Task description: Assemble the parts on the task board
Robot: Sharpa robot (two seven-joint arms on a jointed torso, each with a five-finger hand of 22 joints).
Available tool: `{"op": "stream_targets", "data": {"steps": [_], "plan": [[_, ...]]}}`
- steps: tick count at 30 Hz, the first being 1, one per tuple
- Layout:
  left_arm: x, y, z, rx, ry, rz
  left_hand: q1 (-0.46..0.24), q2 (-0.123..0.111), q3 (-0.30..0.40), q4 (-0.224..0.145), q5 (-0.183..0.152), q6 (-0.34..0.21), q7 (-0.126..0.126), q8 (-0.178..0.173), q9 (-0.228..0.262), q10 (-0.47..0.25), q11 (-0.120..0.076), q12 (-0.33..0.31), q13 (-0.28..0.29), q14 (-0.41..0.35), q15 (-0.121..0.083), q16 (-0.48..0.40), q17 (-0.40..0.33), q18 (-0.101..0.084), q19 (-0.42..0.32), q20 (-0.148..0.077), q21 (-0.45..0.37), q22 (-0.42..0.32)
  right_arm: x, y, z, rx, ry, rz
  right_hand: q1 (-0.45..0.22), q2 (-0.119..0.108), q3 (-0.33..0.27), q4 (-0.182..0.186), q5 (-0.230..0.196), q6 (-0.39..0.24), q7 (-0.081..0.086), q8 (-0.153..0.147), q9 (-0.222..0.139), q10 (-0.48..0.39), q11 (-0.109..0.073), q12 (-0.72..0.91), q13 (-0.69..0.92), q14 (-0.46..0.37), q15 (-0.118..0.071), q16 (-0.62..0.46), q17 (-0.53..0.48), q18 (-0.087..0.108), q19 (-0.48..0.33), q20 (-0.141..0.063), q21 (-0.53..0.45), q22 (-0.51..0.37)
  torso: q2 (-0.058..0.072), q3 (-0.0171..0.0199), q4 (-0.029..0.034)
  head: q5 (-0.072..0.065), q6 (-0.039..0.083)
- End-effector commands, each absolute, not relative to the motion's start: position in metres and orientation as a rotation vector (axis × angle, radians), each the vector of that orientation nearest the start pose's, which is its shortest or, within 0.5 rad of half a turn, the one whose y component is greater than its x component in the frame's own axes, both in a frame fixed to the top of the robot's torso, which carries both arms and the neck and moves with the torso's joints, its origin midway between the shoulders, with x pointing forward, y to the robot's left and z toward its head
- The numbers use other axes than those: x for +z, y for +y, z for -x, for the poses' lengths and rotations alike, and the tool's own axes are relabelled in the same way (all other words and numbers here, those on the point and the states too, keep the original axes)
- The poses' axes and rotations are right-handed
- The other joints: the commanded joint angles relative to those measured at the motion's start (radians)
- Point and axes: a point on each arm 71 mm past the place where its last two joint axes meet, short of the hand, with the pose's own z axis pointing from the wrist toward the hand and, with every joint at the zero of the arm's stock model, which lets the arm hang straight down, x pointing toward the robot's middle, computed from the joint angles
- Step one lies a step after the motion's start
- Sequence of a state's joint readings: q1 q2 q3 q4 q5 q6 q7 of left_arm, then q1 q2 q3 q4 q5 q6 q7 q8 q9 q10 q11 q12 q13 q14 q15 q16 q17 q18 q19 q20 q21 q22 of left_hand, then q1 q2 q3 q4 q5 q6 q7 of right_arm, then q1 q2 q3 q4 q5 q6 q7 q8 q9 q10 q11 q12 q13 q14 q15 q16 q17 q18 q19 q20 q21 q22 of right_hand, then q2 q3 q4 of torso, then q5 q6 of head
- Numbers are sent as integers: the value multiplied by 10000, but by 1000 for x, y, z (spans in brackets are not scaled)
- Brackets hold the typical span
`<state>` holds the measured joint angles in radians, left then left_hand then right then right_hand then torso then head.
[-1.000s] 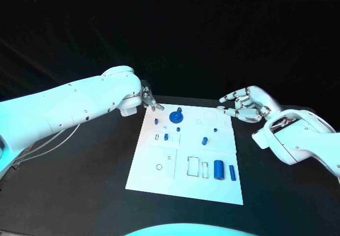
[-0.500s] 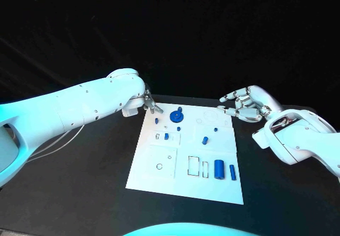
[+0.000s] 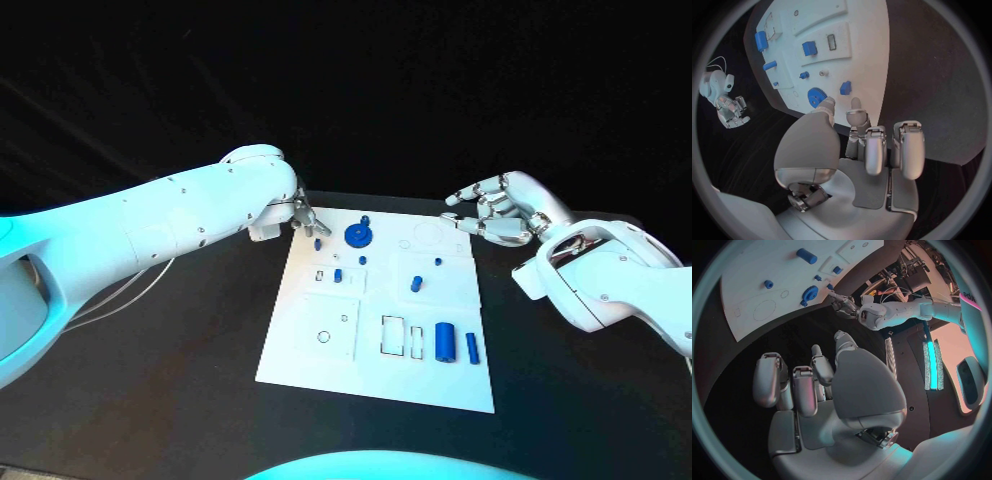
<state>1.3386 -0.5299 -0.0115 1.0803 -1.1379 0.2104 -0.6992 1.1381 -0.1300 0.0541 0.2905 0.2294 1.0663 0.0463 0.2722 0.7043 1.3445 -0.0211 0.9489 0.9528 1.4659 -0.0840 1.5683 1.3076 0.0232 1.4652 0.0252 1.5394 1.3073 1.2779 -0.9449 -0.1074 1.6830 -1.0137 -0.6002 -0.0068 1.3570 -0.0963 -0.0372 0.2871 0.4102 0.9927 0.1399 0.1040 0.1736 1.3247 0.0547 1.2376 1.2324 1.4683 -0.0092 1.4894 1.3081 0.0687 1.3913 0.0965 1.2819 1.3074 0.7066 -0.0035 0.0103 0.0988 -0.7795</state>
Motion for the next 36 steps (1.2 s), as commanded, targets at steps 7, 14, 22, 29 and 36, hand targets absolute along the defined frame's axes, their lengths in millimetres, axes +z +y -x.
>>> {"op": "stream_targets", "data": {"steps": [7,14,22,29,36], "plan": [[-172,195,-573,-811,22546,2533,134,176,-133,-19,-12,15,69,-92,-61,-81,25,-17,-21,1049,94,25,2632,-61,601,59,-60,1970,-148,-213,-462,9002,14842,-2596,-83,6,-63,0,67,-17,1,47,-15,-76,21,-34,-12,600,-56,-59,895,60,-61,-28,-58,399,-7,5,9,-12,-7],[-173,194,-573,-835,22638,2424,286,250,-184,-33,-11,55,67,-113,-103,-86,23,-2,-28,1049,95,25,2632,-62,603,65,-59,1973,-148,-213,-462,9013,14844,-2587,-83,6,-63,0,67,-17,1,47,-15,-76,21,-34,-12,600,-56,-59,895,60,-61,-28,-58,399,-5,7,1,-9,-23],[-174,193,-572,-831,22753,2310,422,325,-218,-41,-10,93,63,-129,-137,-87,19,12,-34,1049,93,25,2632,-63,606,69,-57,1980,-148,-213,-462,9019,14845,-2582,-82,15,-67,-10,74,-21,0,49,-18,-68,20,-23,-5,602,-56,-59,901,59,-56,-28,-58,404,-1,6,-1,2,-51],[-174,192,-572,-838,22774,2283,494,382,-228,-44,-9,109,62,-140,-157,-90,17,11,-46,1049,92,25,2632,-63,607,70,-57,1982,-148,-212,-462,9023,14846,-2581,-82,15,-67,-10,74,-21,0,49,-18,-68,20,-23,-5,602,-56,-59,901,59,-56,-28,-58,404,-5,2,3,-21,-62],[-176,192,-572,-825,22844,2250,632,465,-246,-60,-10,129,61,-160,-190,-92,16,21,-54,1049,91,25,2632,-63,608,71,-58,1983,-148,-212,-462,9026,14847,-2579,-82,15,-67,-10,74,-21,0,49,-18,-68,20,-23,-5,602,-56,-59,901,59,-56,-28,-58,404,-7,6,-4,-19,-69]]}}
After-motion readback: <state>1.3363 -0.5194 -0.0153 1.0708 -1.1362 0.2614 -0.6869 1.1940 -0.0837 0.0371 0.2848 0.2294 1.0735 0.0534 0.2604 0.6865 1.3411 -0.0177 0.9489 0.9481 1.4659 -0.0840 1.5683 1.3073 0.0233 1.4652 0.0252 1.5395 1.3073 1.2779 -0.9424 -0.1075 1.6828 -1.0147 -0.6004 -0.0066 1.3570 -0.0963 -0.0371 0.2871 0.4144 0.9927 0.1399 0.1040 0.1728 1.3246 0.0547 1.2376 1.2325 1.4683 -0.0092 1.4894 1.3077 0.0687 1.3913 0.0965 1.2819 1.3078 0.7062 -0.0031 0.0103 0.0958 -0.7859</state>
